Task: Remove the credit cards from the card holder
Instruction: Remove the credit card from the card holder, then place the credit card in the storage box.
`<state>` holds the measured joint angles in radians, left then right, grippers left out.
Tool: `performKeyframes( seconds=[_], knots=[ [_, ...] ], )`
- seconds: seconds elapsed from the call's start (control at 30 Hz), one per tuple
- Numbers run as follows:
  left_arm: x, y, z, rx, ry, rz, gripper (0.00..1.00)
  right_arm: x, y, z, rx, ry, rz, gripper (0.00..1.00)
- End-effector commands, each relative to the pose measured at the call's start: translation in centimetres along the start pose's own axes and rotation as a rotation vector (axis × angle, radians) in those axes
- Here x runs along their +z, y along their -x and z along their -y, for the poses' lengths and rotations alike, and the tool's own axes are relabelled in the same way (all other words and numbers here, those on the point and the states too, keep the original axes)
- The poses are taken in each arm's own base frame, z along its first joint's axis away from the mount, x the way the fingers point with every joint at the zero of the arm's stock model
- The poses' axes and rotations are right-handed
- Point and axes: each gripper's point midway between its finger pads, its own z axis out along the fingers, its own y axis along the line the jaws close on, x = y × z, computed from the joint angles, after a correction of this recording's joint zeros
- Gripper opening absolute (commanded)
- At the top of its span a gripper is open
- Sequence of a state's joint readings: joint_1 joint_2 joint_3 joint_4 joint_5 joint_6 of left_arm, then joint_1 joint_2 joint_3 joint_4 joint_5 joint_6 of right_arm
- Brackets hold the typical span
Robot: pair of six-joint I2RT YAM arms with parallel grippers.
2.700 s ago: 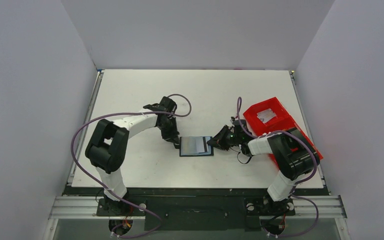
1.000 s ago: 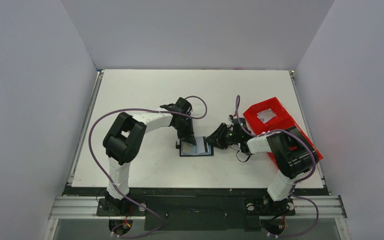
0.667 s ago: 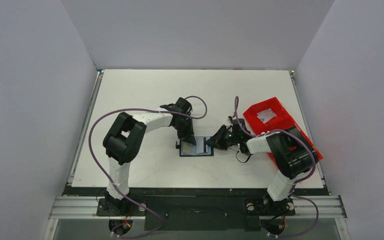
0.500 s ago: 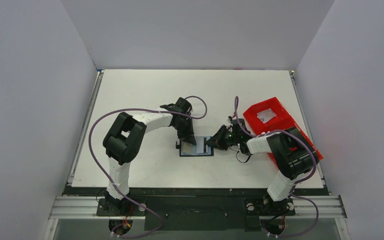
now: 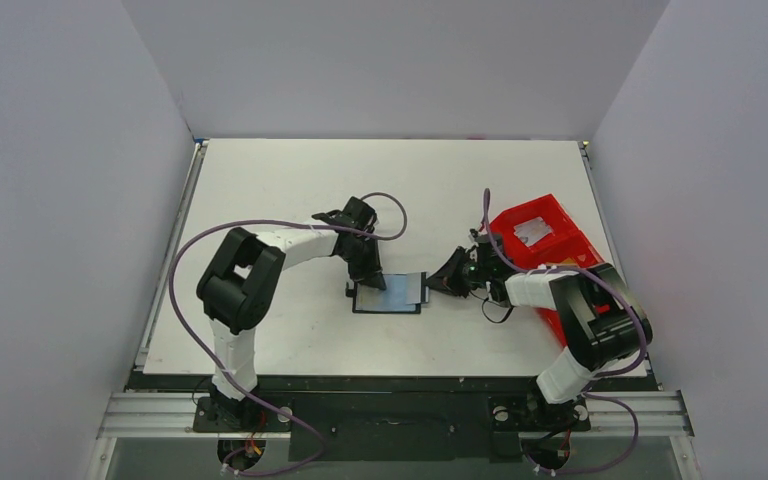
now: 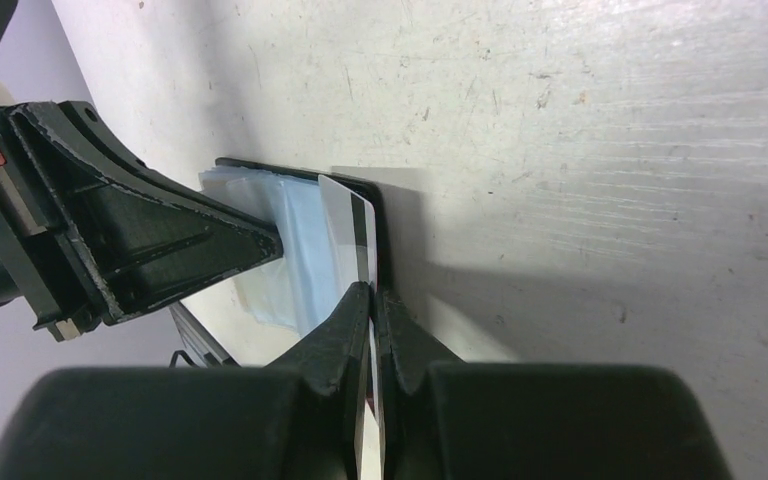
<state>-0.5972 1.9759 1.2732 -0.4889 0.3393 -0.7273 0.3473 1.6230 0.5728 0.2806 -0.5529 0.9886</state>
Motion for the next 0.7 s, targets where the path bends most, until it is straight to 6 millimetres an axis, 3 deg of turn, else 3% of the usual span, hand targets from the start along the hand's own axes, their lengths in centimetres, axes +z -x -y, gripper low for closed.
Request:
performKeyframes(
  seconds=[0.0, 0.33, 0.5, 0.67],
  knots=[
    [-1.4, 0.2, -3.4, -0.011, 0.122, 0.030, 0.00, -0.7, 1.4, -1.0, -0.046, 0.001, 0.048, 0.00],
    [-5.0, 2.3, -2.2, 0.013, 0.091, 0.096, 0.01, -1.3, 2.3, -3.2, -0.052, 0.039, 0.058, 0.00],
    [-7.9, 4.3, -1.0, 0.025, 0.050, 0.150, 0.20, -1.9, 3.2, -5.7, -0.038, 0.094, 0.068, 0.00],
    [-9.9, 5.1, 2.4, 0.032, -0.135, 0.156, 0.31, -2.9, 4.4, -9.4, -0.036, 0.185, 0.084, 0.00]
  ],
)
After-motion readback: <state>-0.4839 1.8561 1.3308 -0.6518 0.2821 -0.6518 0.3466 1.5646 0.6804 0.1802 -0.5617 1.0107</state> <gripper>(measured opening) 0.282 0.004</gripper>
